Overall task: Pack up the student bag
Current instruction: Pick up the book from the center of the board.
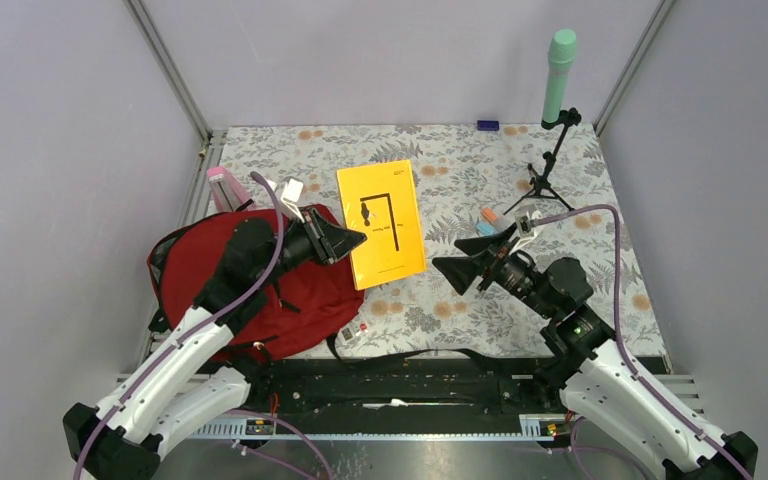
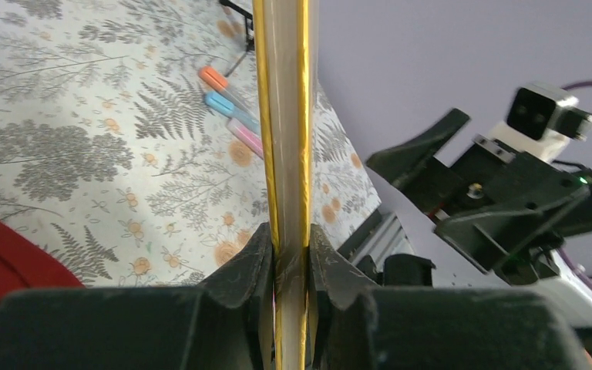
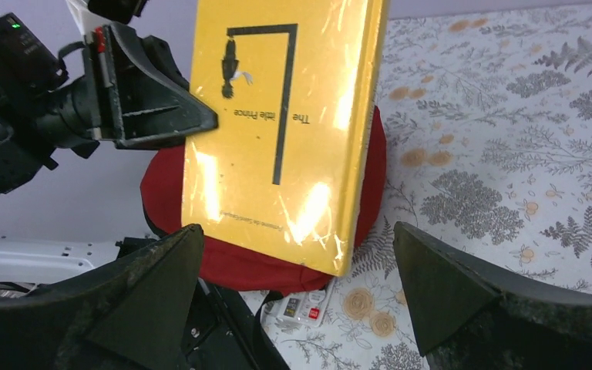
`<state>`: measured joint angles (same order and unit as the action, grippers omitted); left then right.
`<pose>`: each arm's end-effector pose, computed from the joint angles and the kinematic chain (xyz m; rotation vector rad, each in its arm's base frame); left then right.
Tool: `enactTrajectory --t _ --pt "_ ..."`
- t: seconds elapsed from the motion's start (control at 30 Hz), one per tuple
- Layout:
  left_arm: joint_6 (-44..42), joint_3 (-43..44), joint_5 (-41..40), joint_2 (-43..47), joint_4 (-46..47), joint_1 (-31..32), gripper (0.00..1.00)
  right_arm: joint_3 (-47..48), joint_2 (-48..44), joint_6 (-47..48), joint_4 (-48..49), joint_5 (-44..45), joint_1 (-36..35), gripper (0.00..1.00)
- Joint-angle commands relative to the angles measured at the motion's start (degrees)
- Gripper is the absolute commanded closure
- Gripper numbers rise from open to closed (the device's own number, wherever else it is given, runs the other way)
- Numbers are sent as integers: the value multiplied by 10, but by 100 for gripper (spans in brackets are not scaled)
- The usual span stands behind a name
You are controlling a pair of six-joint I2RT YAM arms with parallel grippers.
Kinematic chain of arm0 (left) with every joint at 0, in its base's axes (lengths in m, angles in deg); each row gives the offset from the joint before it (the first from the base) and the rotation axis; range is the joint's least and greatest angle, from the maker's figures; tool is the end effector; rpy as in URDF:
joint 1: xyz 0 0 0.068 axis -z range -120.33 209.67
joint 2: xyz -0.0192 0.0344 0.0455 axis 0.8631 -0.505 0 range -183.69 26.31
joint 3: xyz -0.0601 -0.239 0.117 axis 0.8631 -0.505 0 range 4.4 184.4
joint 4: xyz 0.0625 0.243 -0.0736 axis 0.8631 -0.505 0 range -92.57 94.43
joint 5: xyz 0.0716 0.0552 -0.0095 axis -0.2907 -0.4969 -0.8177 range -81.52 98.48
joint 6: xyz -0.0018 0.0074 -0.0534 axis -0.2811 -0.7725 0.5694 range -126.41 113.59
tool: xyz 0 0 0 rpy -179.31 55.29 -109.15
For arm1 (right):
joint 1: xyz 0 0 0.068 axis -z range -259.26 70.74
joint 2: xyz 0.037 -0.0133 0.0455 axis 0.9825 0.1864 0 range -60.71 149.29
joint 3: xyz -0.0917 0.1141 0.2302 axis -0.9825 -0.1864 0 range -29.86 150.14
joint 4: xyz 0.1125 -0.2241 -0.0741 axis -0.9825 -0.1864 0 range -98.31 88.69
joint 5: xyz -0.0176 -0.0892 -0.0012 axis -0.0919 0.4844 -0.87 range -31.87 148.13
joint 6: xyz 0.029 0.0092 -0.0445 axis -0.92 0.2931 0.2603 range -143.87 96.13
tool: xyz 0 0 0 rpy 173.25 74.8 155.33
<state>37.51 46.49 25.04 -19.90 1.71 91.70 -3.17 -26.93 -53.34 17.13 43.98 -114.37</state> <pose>0.1586 -0.1112 0.3333 0.0454 1.8439 -1.2082 0.1238 0.0976 0.3109 -0.2914 1.4411 1.1003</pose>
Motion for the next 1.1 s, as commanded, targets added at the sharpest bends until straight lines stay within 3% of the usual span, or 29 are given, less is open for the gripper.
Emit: enactTrajectory --t 0.0,0.3,0.47,0.73,0.87,0.93,0.97,1.07 --pt "11 31 102 33 133 -20 100 6 18 11 -5 -26 5 0" --pt "53 2 203 54 234 -37 100 41 62 -61 86 -96 5 0" --pt "56 -9 228 64 244 -38 100 71 98 -126 179 -200 5 0" --pt "49 -9 255 59 245 -38 100 130 143 -165 225 -252 4 6" --pt "45 -8 255 54 242 -38 100 142 181 -198 273 -272 4 20" --pt "39 -6 252 54 236 -38 100 142 198 -216 300 -278 4 32" --pt "34 -4 248 55 230 -38 100 141 206 -225 315 -281 4 40" --pt "0 6 234 53 188 -38 100 140 221 -239 335 -282 4 81"
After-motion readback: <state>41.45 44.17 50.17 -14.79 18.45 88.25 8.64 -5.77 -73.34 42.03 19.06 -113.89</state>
